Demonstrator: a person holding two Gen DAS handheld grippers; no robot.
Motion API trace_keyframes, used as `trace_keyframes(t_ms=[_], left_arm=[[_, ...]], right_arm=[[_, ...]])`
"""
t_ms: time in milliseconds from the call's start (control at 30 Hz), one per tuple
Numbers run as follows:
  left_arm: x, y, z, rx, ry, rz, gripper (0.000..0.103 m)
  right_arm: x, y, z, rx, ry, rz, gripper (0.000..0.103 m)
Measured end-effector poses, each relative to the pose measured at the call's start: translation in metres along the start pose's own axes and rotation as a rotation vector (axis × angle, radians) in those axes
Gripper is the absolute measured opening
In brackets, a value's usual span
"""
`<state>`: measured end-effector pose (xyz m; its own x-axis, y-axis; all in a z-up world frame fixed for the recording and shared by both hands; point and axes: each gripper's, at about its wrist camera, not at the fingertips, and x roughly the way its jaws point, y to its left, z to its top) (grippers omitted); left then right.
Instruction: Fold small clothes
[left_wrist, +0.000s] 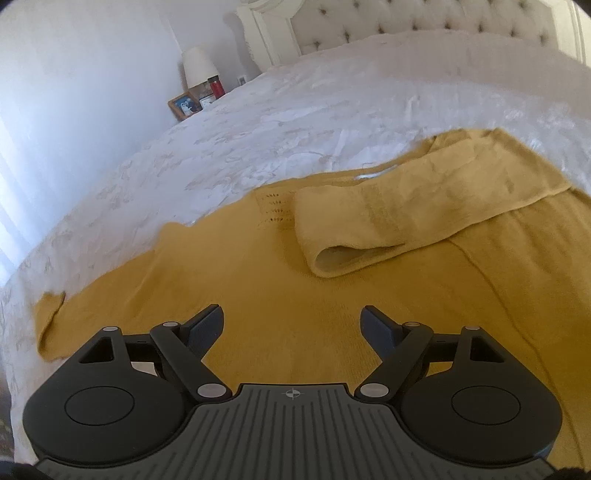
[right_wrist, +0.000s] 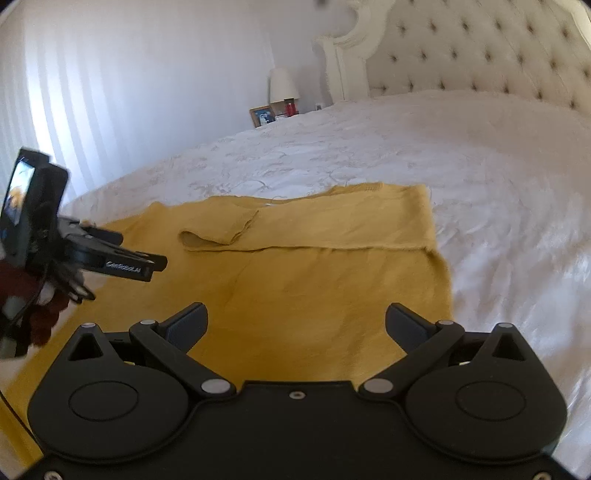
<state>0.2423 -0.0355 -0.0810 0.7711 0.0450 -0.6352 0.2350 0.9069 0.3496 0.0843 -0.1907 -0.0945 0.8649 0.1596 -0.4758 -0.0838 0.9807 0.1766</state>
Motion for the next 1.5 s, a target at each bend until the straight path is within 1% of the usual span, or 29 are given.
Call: trace_keyframes(t_ms=[67,133,300,433,533,633,700,767,900,1033,1133,1367,1433,1500], left_arm=[[0.008,-0.004,0.003,0.001,0.004,0.01,0.081],[0.015,-0.008,0.008,-0.006,-0.005,0.011,0.081],[0.028,-0.015,0.025,-0.021,-0.027,0.03,0.081],[0.04,-0.012,0.039,-0.075,-0.029,0.047,0.081],[0.051,-0.006,0.047,-0.117,-0.005,0.072,0.081],[0.06,0.01,0.051,-0.202,0.026,0.113,0.081],[0.058,0.02,0.048,-0.24,0.031,0.096,0.081],[0.05,0.021,0.041,-0.219,0.016,0.072,0.081],[0.031,0.013,0.024,-0.109,-0.017,0.034,0.081],[0.032,0.005,0.016,-0.076,0.003,0.01,0.081],[0.038,0.003,0.019,-0.064,0.001,0.029,0.081],[0.06,-0.002,0.041,-0.056,-0.021,0.083,0.081],[0.066,-0.001,0.047,-0.07,-0.021,0.099,0.081],[0.07,0.005,0.05,-0.119,-0.007,0.111,0.081]], right_arm=[[-0.003,-0.003,0.003,-0.014,-0.026,-0.008,0.102],[-0.005,-0.008,0.006,0.011,-0.04,0.005,0.102],[-0.007,-0.015,0.007,0.049,-0.042,0.023,0.102],[-0.007,-0.014,0.006,0.049,-0.041,0.035,0.102],[-0.006,-0.014,0.004,0.052,-0.036,0.041,0.102],[-0.005,-0.013,0.003,0.052,-0.032,0.05,0.102],[-0.005,-0.013,0.003,0.053,-0.03,0.056,0.102],[-0.005,-0.012,0.003,0.053,-0.027,0.061,0.102],[-0.003,-0.011,0.002,0.063,-0.02,0.069,0.102],[-0.003,-0.011,0.0,0.081,-0.01,0.085,0.102],[-0.003,-0.009,-0.001,0.08,-0.011,0.084,0.102],[-0.002,-0.008,-0.002,0.085,-0.004,0.083,0.102],[-0.001,-0.008,-0.003,0.085,0.001,0.084,0.102],[0.0,-0.008,-0.004,0.086,0.005,0.084,0.102]])
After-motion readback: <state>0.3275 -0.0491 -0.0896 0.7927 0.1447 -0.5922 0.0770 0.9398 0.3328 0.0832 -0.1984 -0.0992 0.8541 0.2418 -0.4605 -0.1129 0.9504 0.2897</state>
